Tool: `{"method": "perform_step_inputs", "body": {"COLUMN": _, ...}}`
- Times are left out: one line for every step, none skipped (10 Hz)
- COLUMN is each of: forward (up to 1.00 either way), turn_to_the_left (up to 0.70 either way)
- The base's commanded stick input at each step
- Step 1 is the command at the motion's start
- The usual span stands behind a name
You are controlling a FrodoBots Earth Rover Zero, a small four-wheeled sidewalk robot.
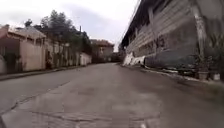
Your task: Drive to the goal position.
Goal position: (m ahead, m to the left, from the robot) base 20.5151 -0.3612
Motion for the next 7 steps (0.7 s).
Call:
{"method": "perform_step_inputs", "body": {"forward": 1.0, "turn_to_the_left": 0.0}}
{"method": "perform_step_inputs", "body": {"forward": 1.0, "turn_to_the_left": 0.0}}
{"method": "perform_step_inputs", "body": {"forward": 1.0, "turn_to_the_left": 0.0}}
{"method": "perform_step_inputs", "body": {"forward": 1.0, "turn_to_the_left": 0.0}}
{"method": "perform_step_inputs", "body": {"forward": 1.0, "turn_to_the_left": 0.0}}
{"method": "perform_step_inputs", "body": {"forward": 1.0, "turn_to_the_left": 0.0}}
{"method": "perform_step_inputs", "body": {"forward": 1.0, "turn_to_the_left": 0.0}}
